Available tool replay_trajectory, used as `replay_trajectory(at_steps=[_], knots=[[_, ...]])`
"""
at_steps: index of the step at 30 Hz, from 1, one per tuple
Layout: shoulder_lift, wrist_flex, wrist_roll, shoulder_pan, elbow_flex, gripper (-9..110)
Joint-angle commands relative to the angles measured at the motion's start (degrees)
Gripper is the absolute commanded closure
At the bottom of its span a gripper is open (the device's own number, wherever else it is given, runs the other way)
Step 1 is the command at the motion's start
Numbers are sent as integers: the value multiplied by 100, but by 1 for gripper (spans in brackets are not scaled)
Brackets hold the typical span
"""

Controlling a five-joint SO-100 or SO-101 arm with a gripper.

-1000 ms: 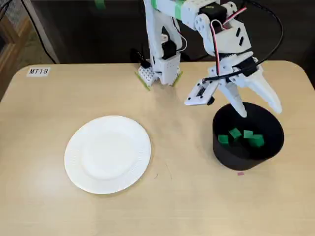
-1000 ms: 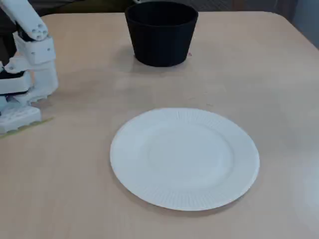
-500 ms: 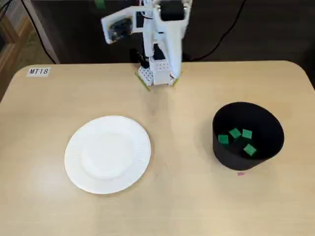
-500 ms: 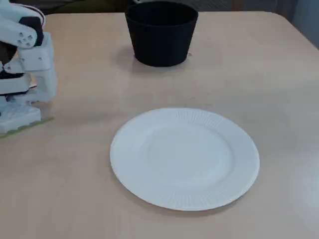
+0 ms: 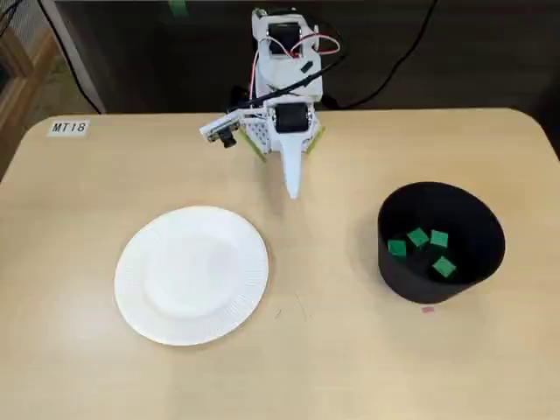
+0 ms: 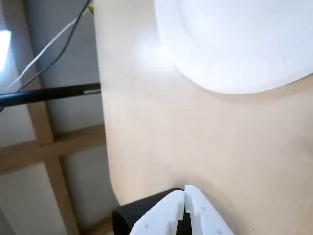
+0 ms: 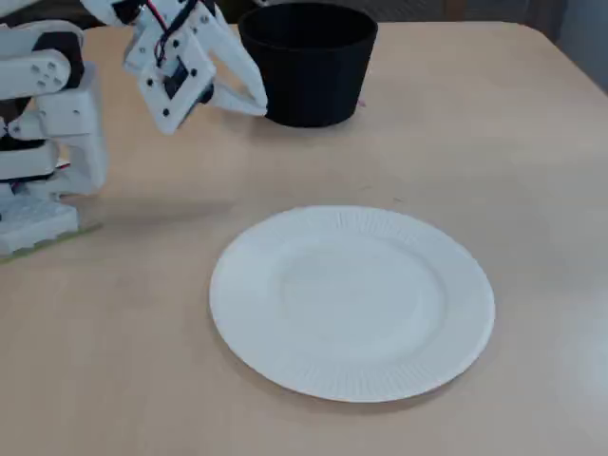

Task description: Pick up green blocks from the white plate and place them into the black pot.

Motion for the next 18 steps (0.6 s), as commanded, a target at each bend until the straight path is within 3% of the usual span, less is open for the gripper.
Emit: replay_trajectory(at_steps=[1, 18], knots=[[88, 105, 26, -9, 167, 104], [88, 123, 70, -35, 888, 104]])
